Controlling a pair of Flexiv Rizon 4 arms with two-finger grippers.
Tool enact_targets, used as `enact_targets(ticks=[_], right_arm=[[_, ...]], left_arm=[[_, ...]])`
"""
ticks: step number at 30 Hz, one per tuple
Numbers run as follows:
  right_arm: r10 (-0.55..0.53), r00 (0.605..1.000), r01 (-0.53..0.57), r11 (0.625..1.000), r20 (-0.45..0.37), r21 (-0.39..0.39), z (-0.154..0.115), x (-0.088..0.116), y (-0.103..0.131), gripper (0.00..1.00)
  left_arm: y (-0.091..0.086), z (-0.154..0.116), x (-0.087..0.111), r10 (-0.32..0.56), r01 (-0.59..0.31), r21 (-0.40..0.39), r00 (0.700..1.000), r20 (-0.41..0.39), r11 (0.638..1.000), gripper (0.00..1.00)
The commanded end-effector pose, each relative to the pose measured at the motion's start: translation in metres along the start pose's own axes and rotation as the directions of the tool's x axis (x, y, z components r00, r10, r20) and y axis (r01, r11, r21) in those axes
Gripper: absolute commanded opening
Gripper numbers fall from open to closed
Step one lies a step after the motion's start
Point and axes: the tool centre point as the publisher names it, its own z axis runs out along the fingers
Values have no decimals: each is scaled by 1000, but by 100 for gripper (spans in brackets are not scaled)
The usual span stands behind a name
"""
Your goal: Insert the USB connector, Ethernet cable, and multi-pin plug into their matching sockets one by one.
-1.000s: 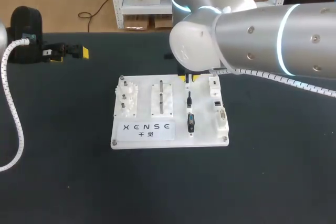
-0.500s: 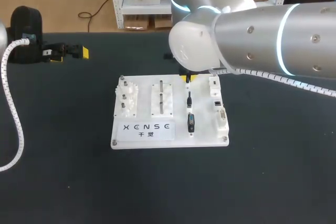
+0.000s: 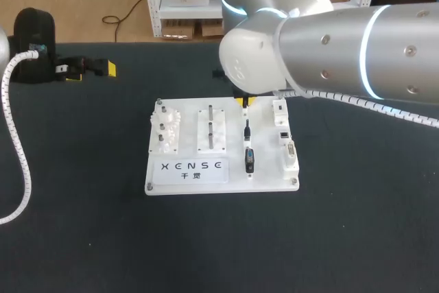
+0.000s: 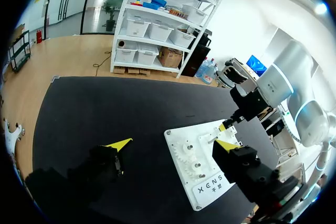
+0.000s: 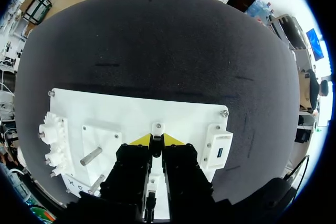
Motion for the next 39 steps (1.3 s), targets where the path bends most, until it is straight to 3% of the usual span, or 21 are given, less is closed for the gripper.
enact_targets(ticks=[1, 21, 28, 39], right_arm=[[-1, 1000, 1, 1000, 22, 8, -5, 4, -1, 0], [-2, 997, 1, 1000, 75, 3, -31, 5, -12, 0], [20, 996, -22, 1000, 92, 15, -35, 9, -37, 0], [62, 995, -67, 996, 78, 63, -21, 24, -70, 0]], left_arm=[[0, 0, 0, 0, 0, 0, 1000, 0, 1000, 100], [0, 0, 0, 0, 0, 0, 1000, 0, 1000, 100], [0, 0, 0, 0, 0, 0, 1000, 0, 1000, 100], [0, 0, 0, 0, 0, 0, 1000, 0, 1000, 100]])
